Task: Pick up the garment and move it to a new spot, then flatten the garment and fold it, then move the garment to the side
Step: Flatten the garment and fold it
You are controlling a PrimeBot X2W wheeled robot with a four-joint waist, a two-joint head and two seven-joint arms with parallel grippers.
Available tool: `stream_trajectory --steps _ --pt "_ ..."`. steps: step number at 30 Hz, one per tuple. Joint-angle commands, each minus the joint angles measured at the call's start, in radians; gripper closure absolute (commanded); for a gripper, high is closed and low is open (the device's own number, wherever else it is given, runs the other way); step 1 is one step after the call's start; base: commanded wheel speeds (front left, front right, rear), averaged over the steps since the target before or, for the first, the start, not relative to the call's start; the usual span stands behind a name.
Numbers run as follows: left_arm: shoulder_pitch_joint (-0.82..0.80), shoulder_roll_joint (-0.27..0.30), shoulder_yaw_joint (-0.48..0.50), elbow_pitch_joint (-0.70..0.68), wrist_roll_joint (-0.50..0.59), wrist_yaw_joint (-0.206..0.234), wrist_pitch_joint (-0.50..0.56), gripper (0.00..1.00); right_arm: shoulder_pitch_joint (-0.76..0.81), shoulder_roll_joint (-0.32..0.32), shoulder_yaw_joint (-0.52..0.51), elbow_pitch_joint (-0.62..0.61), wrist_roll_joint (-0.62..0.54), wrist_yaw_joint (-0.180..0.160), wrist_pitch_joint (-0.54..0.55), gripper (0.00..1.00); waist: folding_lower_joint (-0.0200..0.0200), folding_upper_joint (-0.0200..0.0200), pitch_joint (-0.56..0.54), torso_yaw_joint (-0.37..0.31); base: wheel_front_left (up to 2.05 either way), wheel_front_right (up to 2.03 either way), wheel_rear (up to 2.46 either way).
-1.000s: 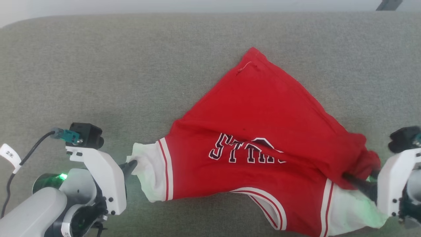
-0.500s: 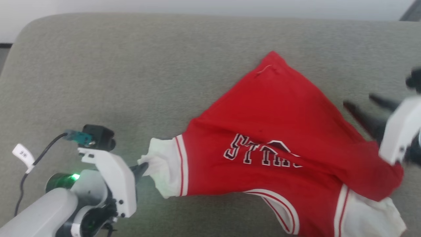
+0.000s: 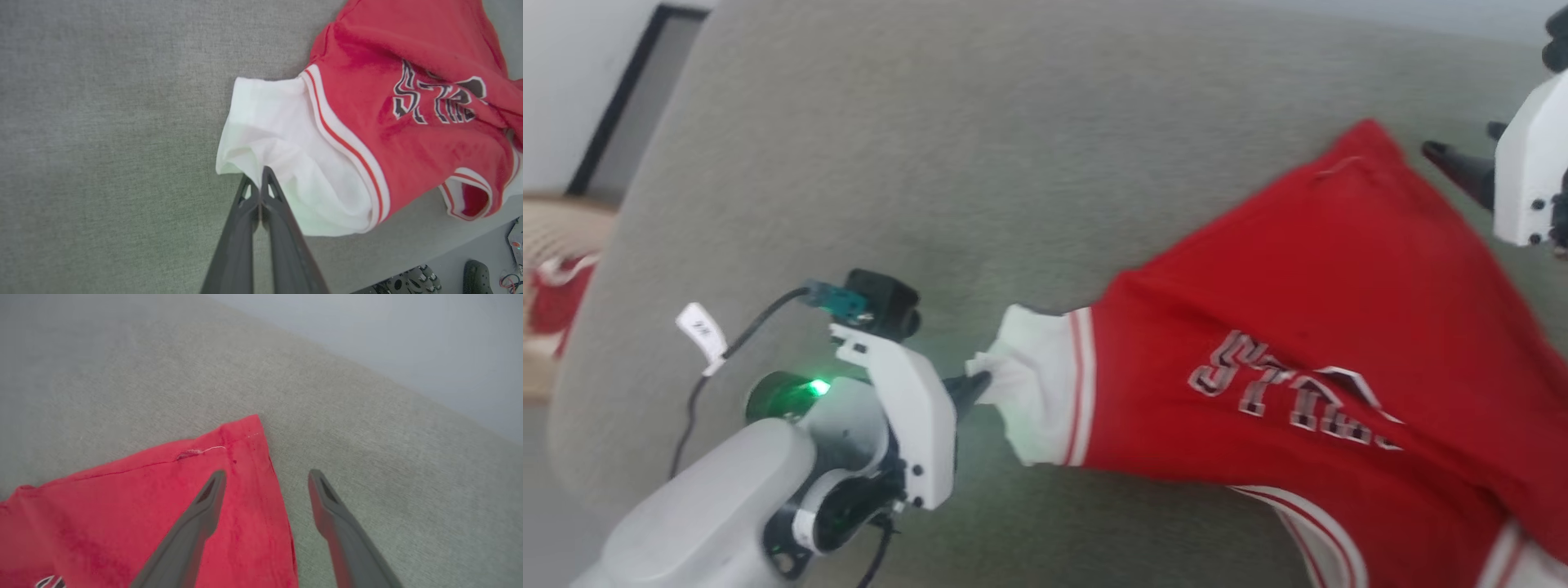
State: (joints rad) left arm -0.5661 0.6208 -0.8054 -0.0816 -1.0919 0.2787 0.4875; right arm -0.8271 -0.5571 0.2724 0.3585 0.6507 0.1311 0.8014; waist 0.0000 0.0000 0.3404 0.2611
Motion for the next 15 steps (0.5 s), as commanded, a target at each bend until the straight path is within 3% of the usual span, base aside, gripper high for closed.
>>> stream_trajectory --steps 1,7,12,13,14,15 --pt "-0.025 -0.022 -0.008 0.018 0.017 -0.014 -0.007 1.0 -0.039 -0.018 0.047 0.055 0.014 -0.001 0.017 0.0 0.0 0.0 0.046 0.068 0.0 0.0 0.0" --pt "-0.047 -0.065 -0.02 0.057 0.022 -0.044 -0.023 1.0 -0.11 -0.049 0.162 0.201 0.047 -0.001 0.077 0.0 0.0 0.0 0.08 0.118 0.0 0.0 0.0" --pt "-0.057 -0.091 -0.022 0.094 0.016 -0.064 -0.035 1.0 -0.08 -0.049 0.273 0.328 0.114 -0.001 0.202 0.0 0.0 0.0 0.095 0.139 0.0 0.0 0.0" --pt "-0.058 -0.092 -0.022 0.102 0.016 -0.065 -0.037 1.0 -0.07 -0.043 0.292 0.342 0.133 0.0 0.231 0.11 0.0 0.0 0.096 0.139 0.0 0.0 0.0" --pt "-0.059 -0.093 -0.022 0.109 0.018 -0.068 -0.039 1.0 -0.067 -0.041 0.303 0.351 0.146 0.0 0.243 0.65 0.0 0.0 0.097 0.138 0.0 0.0 0.0" --pt "-0.062 -0.094 -0.019 0.114 0.015 -0.07 -0.04 1.0 -0.072 -0.044 0.31 0.355 0.153 0.0 0.249 1.0 0.0 0.0 0.098 0.137 0.0 0.0 0.0"
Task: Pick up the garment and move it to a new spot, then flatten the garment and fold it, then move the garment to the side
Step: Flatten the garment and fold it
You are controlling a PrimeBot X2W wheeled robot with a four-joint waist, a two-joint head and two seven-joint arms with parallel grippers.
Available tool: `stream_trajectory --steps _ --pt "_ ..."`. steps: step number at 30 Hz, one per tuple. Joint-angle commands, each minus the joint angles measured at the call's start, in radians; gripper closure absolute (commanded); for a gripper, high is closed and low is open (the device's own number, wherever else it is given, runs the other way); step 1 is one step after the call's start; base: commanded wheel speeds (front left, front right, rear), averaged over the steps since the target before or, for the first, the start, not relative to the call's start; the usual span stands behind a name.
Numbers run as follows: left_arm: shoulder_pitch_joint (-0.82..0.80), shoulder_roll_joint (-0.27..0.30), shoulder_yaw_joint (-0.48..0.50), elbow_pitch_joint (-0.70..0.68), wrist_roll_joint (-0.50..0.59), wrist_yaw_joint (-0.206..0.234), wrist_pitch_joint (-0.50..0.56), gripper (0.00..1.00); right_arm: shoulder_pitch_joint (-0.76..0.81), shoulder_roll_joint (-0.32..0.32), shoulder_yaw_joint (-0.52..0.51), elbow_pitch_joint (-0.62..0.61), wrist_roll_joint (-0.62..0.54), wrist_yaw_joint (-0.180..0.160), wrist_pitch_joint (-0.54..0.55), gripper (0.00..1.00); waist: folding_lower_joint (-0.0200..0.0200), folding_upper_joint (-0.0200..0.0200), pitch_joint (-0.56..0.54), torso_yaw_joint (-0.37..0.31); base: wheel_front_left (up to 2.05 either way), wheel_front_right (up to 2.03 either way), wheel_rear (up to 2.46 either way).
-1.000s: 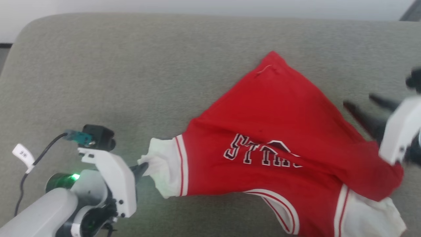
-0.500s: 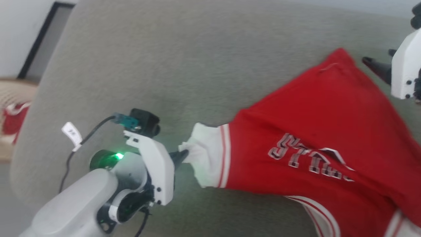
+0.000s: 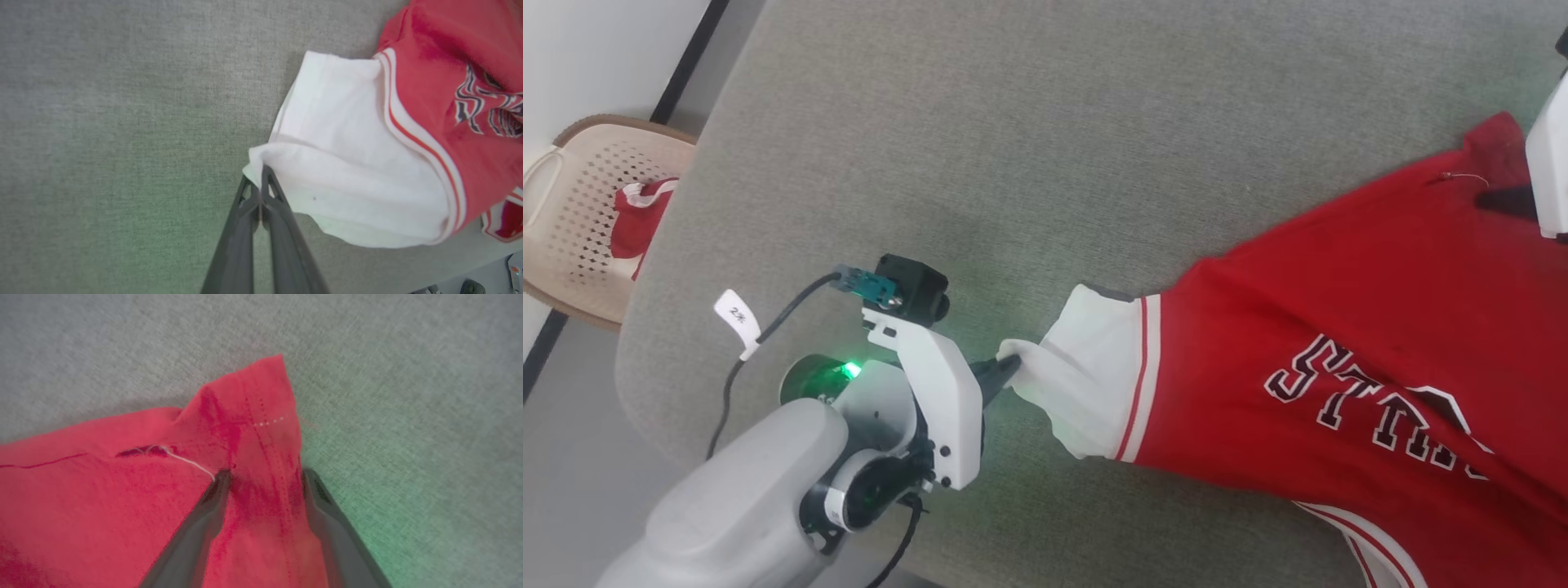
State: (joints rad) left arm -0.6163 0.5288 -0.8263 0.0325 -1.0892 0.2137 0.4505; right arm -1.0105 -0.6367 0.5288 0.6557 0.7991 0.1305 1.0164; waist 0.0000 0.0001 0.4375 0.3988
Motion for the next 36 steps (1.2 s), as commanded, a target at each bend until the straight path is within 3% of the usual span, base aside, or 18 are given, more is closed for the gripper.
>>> stream_trajectory --steps 1,8,16,26,36 --pt "-0.015 -0.002 0.007 0.005 0.007 -0.007 -0.004 1.0 0.097 0.027 0.06 0.054 0.002 0.0 0.022 1.0 0.0 -0.0001 0.001 -0.006 0.0 0.0 0.0" --pt "-0.063 0.035 0.042 0.03 0.009 0.001 0.006 1.0 -0.001 0.005 0.075 0.008 0.027 0.0 -0.091 1.0 0.0 -0.0001 -0.026 -0.067 0.0 0.0 0.0" --pt "-0.196 0.138 0.097 0.036 0.037 0.028 0.08 1.0 -0.05 -0.017 0.103 -0.098 0.084 0.0 -0.214 1.0 0.0 -0.0001 -0.106 -0.185 0.0 0.0 0.0" --pt "-0.388 0.254 0.125 0.097 0.086 -0.025 0.18 1.0 -0.047 -0.077 0.092 -0.216 0.147 -0.001 -0.276 1.0 0.0 -0.0001 -0.232 -0.327 0.0 0.0 0.0" --pt "-0.519 0.248 0.126 0.208 0.113 -0.079 0.214 1.0 -0.048 -0.074 0.031 -0.266 0.16 -0.001 -0.288 1.0 0.0 -0.0001 -0.306 -0.402 0.0 0.0 0.0"
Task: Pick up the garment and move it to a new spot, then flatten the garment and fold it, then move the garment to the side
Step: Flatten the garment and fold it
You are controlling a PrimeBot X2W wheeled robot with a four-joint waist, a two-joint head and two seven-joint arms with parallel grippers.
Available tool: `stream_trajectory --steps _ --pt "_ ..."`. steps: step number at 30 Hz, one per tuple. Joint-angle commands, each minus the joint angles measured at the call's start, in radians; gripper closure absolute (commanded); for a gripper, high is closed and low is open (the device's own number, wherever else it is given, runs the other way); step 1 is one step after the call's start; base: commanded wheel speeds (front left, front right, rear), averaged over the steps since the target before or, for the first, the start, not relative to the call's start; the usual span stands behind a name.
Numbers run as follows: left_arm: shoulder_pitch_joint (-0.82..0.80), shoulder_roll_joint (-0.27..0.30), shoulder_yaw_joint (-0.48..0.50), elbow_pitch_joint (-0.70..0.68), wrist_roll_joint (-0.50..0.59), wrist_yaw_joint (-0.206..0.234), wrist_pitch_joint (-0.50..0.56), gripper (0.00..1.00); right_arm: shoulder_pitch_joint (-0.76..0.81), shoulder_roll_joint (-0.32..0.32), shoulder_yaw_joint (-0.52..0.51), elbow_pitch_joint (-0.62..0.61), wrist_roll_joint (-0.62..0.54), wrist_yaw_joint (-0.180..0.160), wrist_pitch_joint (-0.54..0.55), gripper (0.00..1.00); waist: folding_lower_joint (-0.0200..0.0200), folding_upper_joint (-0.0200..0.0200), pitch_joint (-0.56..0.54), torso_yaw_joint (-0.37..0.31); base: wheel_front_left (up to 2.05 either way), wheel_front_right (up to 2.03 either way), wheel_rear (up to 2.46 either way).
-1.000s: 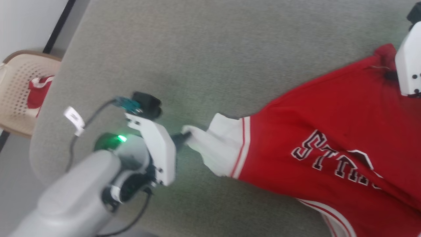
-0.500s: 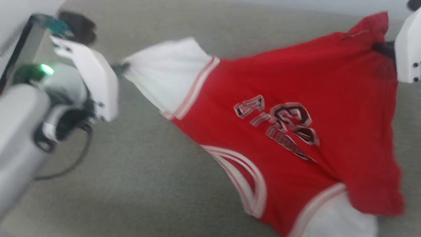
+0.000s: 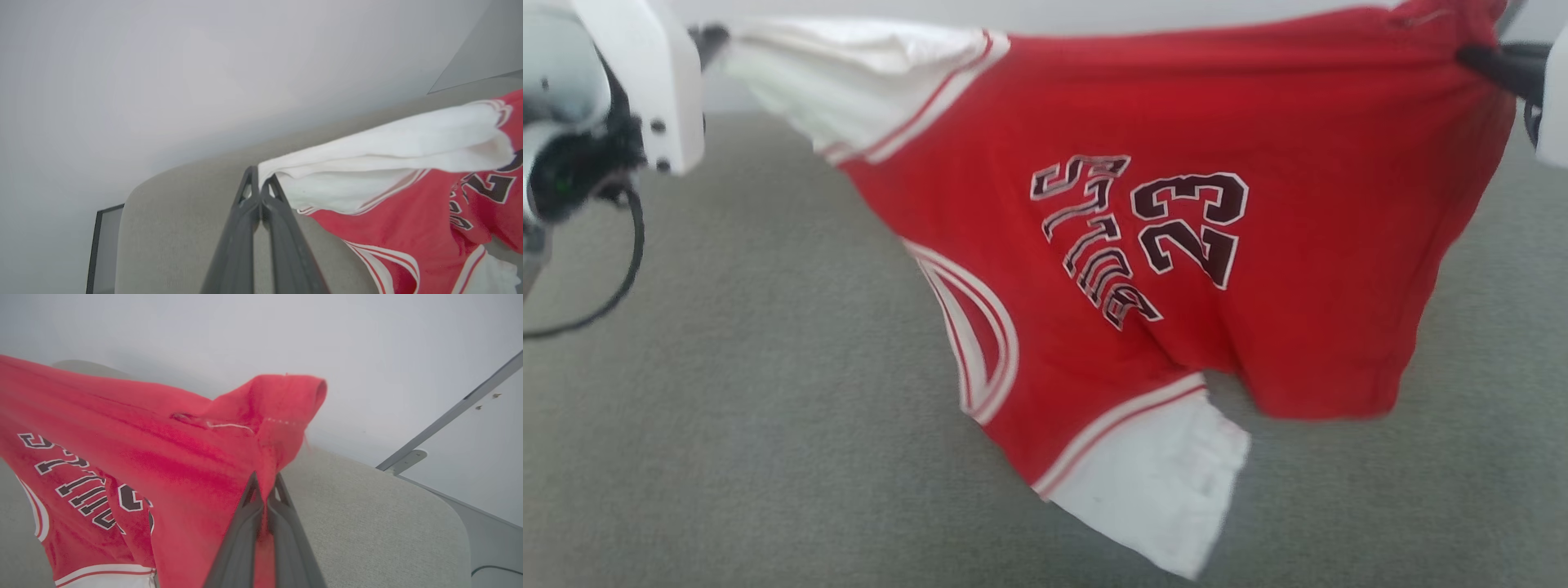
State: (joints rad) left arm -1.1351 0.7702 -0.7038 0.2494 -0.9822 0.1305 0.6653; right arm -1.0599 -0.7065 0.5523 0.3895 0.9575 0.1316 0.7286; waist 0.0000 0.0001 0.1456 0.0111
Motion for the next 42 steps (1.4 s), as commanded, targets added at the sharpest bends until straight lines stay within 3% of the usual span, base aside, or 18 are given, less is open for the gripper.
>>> stream_trajectory --steps 1,5,11,18,23,25,31,38,42 --pt "-0.015 -0.003 0.003 0.01 0.011 -0.004 -0.007 1.0 -0.002 0.002 -0.006 0.004 -0.006 -0.002 -0.008 1.0 0.0 -0.0001 -0.015 -0.018 0.0 0.0 0.0" --pt "-0.088 -0.049 0.006 0.09 0.041 -0.042 -0.06 1.0 -0.027 0.043 -0.057 0.043 -0.059 -0.002 -0.057 1.0 0.0 -0.0001 0.003 -0.031 0.0 0.0 0.0" --pt "-0.254 -0.143 0.017 0.252 0.124 -0.087 -0.236 1.0 -0.118 0.125 -0.139 0.165 -0.183 -0.002 -0.204 1.0 0.0 -0.0001 0.082 -0.041 0.0 0.0 0.0" --pt "-0.518 -0.227 0.019 0.462 0.278 -0.124 -0.548 1.0 -0.277 0.211 -0.18 0.298 -0.348 -0.002 -0.452 1.0 0.0 -0.0001 0.205 -0.053 0.0 0.0 0.0" --pt "-0.651 -0.261 0.025 0.558 0.364 -0.129 -0.818 1.0 -0.356 0.237 -0.151 0.354 -0.459 -0.002 -0.659 1.0 0.0 -0.0001 0.26 -0.049 0.0 0.0 0.0" --pt "-0.668 -0.282 0.028 0.596 0.368 -0.144 -0.878 1.0 -0.364 0.248 -0.128 0.378 -0.476 -0.002 -0.71 1.0 0.0 -0.0001 0.271 -0.044 0.0 0.0 0.0" --pt "-0.552 -0.324 -0.048 0.721 0.373 -0.231 -0.875 1.0 -0.259 0.246 0.008 0.438 -0.365 -0.002 -0.655 1.0 0.0 -0.0001 0.263 -0.009 0.0 0.0 0.0" --pt "-0.344 -0.349 -0.108 0.736 0.267 -0.259 -0.729 1.0 -0.115 0.193 0.115 0.401 -0.231 -0.002 -0.621 1.0 0.0 -0.0001 0.227 0.026 0.0 0.0 0.0" --pt "-0.207 -0.314 -0.157 0.636 0.172 -0.26 -0.601 1.0 -0.039 0.154 0.161 0.362 -0.161 -0.002 -0.599 1.0 0.0 -0.0001 0.198 0.037 0.0 0.0 0.0"
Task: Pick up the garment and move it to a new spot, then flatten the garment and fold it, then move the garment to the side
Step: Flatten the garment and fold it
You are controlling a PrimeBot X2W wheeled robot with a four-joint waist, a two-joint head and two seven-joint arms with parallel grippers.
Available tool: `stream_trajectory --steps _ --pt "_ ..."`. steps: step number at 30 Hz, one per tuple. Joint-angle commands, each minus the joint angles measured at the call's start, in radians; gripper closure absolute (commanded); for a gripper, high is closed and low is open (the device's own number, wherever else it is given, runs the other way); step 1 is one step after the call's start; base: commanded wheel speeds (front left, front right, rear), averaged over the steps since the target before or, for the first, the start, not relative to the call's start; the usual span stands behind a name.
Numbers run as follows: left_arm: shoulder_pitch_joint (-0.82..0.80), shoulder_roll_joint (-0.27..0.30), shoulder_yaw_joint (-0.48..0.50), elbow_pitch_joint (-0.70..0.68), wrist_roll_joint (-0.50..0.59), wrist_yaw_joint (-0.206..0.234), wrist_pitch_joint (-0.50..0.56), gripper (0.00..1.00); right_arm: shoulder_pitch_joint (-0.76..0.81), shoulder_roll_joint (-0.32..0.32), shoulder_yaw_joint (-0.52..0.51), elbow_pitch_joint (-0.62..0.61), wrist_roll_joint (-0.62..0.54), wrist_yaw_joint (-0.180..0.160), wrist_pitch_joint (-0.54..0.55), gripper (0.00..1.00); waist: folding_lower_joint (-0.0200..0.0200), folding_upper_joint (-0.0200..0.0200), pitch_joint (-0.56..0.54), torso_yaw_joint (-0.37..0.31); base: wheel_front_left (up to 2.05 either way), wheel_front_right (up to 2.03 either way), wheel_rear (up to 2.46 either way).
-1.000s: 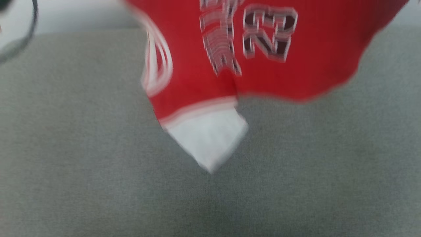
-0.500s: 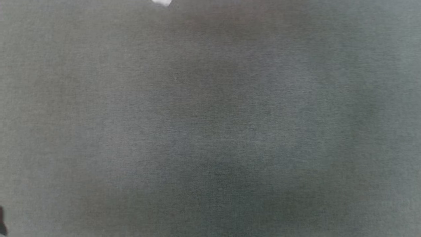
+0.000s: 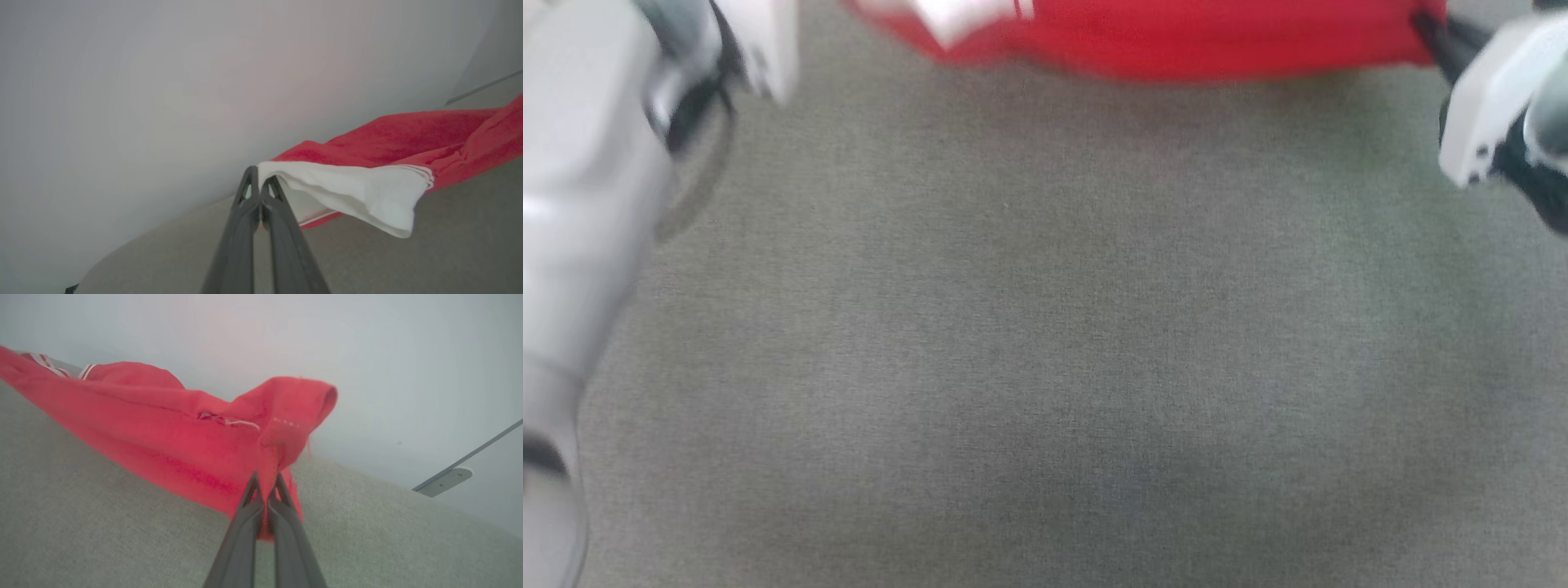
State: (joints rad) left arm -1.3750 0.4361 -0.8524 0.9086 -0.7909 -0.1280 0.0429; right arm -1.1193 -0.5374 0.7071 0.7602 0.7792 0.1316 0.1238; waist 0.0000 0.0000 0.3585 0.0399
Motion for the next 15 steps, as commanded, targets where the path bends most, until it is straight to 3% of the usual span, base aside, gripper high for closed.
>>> stream_trajectory --steps 1,7,9,13,15 --pt "0.033 0.02 -0.009 -0.023 -0.019 -0.002 0.022 1.0 0.021 -0.015 0.007 -0.009 0.017 -0.002 0.006 1.0 0.0 0.0 -0.015 0.009 0.0 0.0 0.0" --pt "0.249 0.122 -0.048 -0.226 -0.162 -0.002 0.21 1.0 0.143 -0.084 0.052 -0.098 0.11 -0.002 0.03 1.0 0.0 0.0 -0.053 0.02 0.0 0.0 0.0" --pt "0.324 0.158 -0.042 -0.305 -0.209 0.02 0.262 1.0 0.187 -0.106 0.073 -0.143 0.132 -0.002 0.039 1.0 0.0 0.0 -0.065 0.021 0.0 0.0 0.0" --pt "0.482 0.251 -0.048 -0.505 -0.277 0.104 0.353 1.0 0.276 -0.167 0.099 -0.227 0.178 -0.002 0.053 1.0 0.0 0.0 -0.082 0.023 0.0 0.0 0.0" --pt "0.557 0.301 -0.047 -0.617 -0.315 0.17 0.387 1.0 0.319 -0.194 0.109 -0.268 0.197 -0.002 0.056 1.0 0.0 0.0 -0.09 0.023 0.0 0.0 0.0"
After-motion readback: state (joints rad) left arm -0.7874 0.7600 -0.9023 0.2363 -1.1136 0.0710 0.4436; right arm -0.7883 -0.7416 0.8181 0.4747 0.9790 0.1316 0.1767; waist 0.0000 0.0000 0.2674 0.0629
